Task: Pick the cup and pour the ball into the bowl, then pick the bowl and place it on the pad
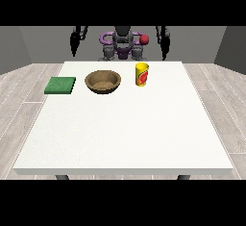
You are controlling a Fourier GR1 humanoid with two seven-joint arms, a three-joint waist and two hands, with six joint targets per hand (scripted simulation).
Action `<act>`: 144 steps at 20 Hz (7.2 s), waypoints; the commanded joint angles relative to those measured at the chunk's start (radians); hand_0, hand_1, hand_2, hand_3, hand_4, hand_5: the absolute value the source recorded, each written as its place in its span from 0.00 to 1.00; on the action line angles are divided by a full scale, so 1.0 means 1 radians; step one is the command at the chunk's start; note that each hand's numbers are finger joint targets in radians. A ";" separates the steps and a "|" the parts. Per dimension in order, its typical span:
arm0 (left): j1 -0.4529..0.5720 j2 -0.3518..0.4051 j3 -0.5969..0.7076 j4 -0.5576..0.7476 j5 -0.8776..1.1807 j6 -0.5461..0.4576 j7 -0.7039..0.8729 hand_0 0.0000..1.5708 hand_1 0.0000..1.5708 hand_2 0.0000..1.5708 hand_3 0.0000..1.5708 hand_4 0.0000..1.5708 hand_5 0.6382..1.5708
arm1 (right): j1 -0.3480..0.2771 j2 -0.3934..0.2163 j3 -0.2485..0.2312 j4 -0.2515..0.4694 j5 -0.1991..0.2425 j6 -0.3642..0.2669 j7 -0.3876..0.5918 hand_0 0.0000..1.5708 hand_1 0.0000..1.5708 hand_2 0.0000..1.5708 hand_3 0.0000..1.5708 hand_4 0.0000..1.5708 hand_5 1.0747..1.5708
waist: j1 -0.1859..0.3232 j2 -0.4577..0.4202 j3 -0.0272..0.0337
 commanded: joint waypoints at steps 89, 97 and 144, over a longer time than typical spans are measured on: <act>-0.737 0.185 -0.171 0.842 -0.673 0.534 -0.044 0.95 0.95 1.00 1.00 0.97 0.70 | -0.211 -0.245 -0.320 0.428 -0.203 0.393 -0.260 0.00 0.00 0.00 0.00 0.00 1.00 | -0.068 0.000 0.0285; -0.868 0.154 -0.375 0.907 -1.002 0.500 0.232 0.99 0.99 1.00 1.00 1.00 0.61 | -0.217 -0.257 -0.316 0.488 -0.216 0.450 -0.266 0.00 0.00 0.00 0.00 0.00 1.00 | -0.099 -0.061 0.0295; -0.477 -0.097 -0.125 0.399 -0.172 0.337 -0.121 0.00 0.00 0.00 0.00 0.00 0.99 | -0.345 -0.025 -0.279 0.494 -0.155 0.115 -0.221 0.00 0.00 0.00 0.00 0.14 1.00 | 0.141 0.103 0.0202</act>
